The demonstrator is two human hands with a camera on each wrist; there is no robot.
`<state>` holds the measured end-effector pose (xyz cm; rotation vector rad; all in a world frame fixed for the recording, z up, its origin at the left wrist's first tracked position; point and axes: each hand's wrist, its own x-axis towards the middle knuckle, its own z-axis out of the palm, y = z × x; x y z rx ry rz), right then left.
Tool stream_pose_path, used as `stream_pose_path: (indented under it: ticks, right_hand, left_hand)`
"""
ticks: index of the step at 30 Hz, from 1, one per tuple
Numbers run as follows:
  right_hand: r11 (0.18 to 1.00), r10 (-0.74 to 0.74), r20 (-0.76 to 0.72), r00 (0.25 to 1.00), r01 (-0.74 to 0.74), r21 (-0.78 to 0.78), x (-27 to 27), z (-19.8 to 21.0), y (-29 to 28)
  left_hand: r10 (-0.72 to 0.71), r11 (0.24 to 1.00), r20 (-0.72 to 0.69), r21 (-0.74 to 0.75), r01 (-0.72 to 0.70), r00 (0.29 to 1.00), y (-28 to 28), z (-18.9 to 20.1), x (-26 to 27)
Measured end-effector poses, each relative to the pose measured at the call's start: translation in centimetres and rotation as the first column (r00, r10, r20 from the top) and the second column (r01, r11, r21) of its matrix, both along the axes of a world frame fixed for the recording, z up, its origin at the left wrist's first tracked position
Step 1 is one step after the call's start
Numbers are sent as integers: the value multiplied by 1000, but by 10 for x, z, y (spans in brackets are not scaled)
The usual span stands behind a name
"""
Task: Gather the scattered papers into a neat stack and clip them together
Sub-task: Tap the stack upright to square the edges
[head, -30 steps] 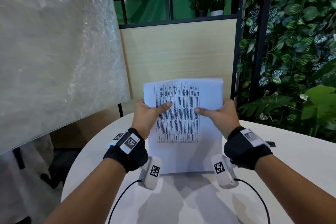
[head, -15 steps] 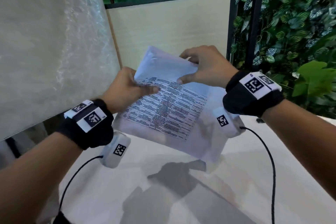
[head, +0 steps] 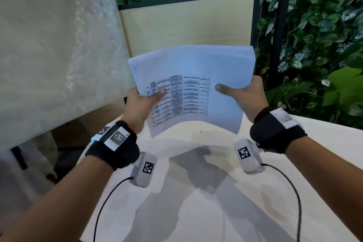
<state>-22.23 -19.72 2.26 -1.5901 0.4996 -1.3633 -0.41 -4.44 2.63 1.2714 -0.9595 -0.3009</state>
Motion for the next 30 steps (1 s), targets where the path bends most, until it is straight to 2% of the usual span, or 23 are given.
stream_pose_path:
  ticks: [3, 5, 6, 8, 12, 17, 20, 22, 24, 26, 28, 30]
  right_hand:
    - [996, -56, -149, 987, 66, 67, 2, -41, -9]
    - [988, 1, -266, 964, 40, 149, -7, -67, -11]
    - [983, 45, -271, 962, 5, 181, -12, -74, -11]
    - [980, 95, -220, 971, -51, 194, -21, -72, -9]
    - [967, 141, -31, 990, -131, 220, -21, -37, -9]
    - [938, -132, -8, 991, 128, 322, 7, -22, -18]
    - [910, -191, 13, 981, 172, 377, 15, -23, -21]
    - [908, -204, 14, 979, 184, 375, 17, -22, -23]
    - [908, -191, -11, 982, 181, 379, 15, -20, -23]
    - [929, -135, -24, 991, 135, 346, 10, -20, -26]
    - [951, -37, -19, 999, 41, 307, -2, -23, -28]
    - [961, 112, -1, 994, -108, 255, -14, -31, -30]
  left_hand:
    - [5, 993, -104, 117, 7, 995, -2, -35, -4]
    - [-17, 961, -154, 271, 59, 988, 3, -60, -4]
    - [-20, 945, -172, 318, 75, 985, 6, -65, -3]
    - [-25, 952, -206, 294, 86, 978, 7, -61, -1]
    - [-7, 994, -292, 104, 39, 956, -3, -19, -6]
    - [239, 971, -401, 97, -218, 884, -34, -5, -1]
    - [328, 944, -415, 121, -306, 848, -39, -9, -2]
    - [331, 943, -398, 114, -312, 856, -41, -11, -2]
    - [275, 960, -399, 71, -269, 875, -37, -15, -3]
    - [160, 986, -347, 13, -166, 924, -30, -21, 2]
    - [-16, 1000, -281, 0, 17, 960, -18, -28, 10]
    - [-162, 982, -218, 61, 179, 962, -9, -38, 20]
